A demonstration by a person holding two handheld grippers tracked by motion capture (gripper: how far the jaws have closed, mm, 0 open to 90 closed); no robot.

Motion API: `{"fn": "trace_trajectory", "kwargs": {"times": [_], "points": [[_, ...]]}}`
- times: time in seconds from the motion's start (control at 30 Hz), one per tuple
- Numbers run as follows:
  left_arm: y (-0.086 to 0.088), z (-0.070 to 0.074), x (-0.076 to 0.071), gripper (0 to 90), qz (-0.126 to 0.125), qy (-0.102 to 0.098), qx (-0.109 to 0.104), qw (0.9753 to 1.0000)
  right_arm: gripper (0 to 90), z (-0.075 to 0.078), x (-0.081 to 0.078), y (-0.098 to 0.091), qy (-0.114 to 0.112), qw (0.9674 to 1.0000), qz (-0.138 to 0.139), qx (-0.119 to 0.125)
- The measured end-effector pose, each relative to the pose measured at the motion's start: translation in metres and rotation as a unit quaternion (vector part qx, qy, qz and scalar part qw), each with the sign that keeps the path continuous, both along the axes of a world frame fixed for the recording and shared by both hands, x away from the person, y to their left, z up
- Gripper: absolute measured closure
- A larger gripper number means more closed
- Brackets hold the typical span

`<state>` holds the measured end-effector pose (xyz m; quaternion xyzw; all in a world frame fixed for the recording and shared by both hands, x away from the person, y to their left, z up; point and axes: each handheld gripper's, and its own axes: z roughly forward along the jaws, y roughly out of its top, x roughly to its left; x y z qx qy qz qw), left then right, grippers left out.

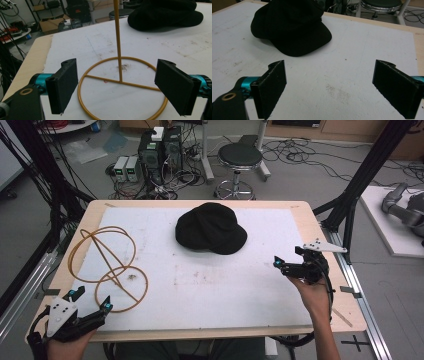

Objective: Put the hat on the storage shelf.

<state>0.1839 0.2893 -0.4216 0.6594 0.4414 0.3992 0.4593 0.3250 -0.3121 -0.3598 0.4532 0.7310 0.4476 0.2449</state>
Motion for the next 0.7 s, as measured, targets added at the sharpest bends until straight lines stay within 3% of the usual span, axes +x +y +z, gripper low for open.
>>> {"fn": "trace_trajectory", "kwargs": {"times": [0.47,0.7], "points": [[0.001,-0.001,-0.001,18.0,-0.006,0.006,-0.002,1.0,11.6,0.0,0.004,0.005,0.004,1.0,0.006,0.006],[0.0,0.0,-0.002,18.1,-0.01,0.007,0.0,0.9999,11.6,0.01,0.013,0.011,0.006,0.9998,0.017,0.004]]}}
